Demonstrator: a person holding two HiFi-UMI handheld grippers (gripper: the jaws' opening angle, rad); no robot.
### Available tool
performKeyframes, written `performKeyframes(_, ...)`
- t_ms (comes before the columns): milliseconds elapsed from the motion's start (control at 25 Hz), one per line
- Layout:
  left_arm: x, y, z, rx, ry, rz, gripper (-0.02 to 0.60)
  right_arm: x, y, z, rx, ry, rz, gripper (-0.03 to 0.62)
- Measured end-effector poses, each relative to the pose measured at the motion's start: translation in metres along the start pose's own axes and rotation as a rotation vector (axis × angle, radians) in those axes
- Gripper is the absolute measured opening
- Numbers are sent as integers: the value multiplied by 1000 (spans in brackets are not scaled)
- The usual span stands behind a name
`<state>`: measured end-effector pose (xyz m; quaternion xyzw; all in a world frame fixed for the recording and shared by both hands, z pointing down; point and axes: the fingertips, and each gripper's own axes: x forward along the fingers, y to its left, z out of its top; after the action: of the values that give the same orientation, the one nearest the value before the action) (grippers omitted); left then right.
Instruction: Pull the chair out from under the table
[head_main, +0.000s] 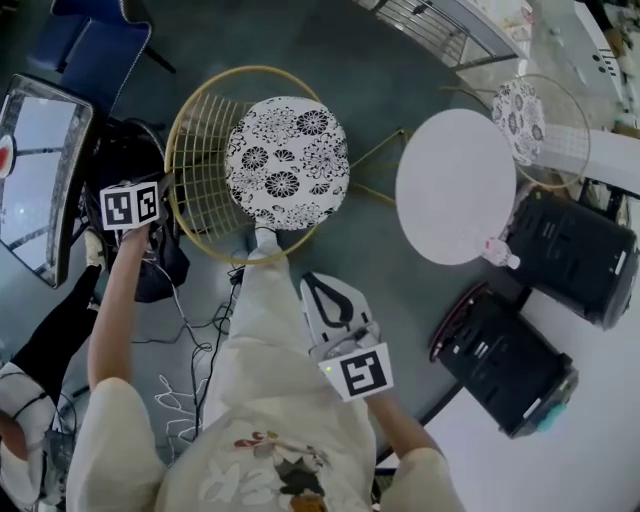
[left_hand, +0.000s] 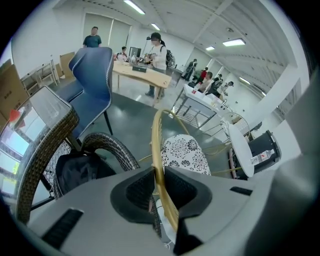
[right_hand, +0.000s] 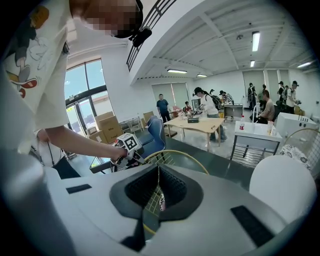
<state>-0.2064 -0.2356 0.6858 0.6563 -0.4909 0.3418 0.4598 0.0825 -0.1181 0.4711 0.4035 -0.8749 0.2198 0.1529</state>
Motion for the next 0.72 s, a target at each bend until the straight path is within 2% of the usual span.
performKeyframes(280,-2,-8,-2,7,-13,9,72,-3,-7,6,5,-6,21,9)
performKeyframes(400,-5,-12,-10,-13,-33,-2,127,-4,-7,6,1,-15,22,9)
performKeyframes(480,-10,-14,-20,-32,-68,14,160,-9,-5,5,-11,-28,28,9)
performKeyframes(600,-27,-19,-25,-61,-156,49,167,-24,-8,5,-10,-39,19,9)
performKeyframes(720,-49,-41,-22,-69,-223,72,167,-45,-18,5,8,-67,4,9)
